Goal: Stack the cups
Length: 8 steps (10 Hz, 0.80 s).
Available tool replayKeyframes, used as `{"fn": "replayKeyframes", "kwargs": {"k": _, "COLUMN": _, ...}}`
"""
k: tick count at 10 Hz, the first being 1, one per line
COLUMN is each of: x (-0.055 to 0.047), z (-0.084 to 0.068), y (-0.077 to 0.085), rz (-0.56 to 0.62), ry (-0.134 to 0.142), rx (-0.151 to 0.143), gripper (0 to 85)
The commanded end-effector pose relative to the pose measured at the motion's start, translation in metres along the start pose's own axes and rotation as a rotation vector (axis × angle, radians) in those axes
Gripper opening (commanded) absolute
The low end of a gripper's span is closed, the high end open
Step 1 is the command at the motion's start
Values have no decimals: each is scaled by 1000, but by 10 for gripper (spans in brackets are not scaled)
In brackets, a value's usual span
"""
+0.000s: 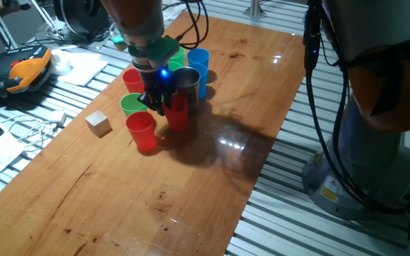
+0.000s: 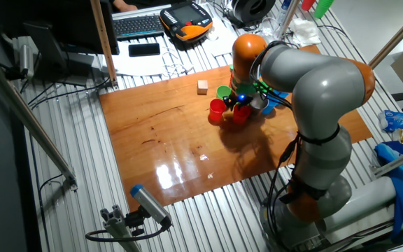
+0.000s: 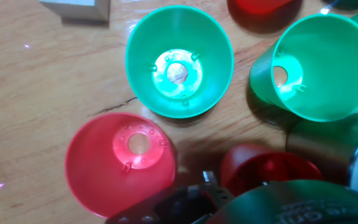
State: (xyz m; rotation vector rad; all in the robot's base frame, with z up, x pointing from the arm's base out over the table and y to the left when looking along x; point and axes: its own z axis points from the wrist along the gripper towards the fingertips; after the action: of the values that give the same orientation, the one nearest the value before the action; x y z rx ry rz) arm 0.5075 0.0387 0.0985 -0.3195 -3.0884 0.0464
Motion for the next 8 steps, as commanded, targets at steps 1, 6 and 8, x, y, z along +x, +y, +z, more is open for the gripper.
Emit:
{"fn": "replayKeyframes", "kwargs": {"k": 1, "x": 0, "z": 0, "y": 0, "rz": -10, "ry": 0, "rx": -5, "gripper": 170}}
{"fn": "replayKeyframes", "kwargs": {"k": 6, "x": 2, "z": -9, "y": 9, "rz": -31, "ry": 0, "rx": 11, "gripper": 0}}
{"fn": "replayKeyframes", "kwargs": {"k": 8, "x": 5, "z": -28, "y": 20, "rz": -7, "ry": 19, "rx": 24, "gripper": 0}}
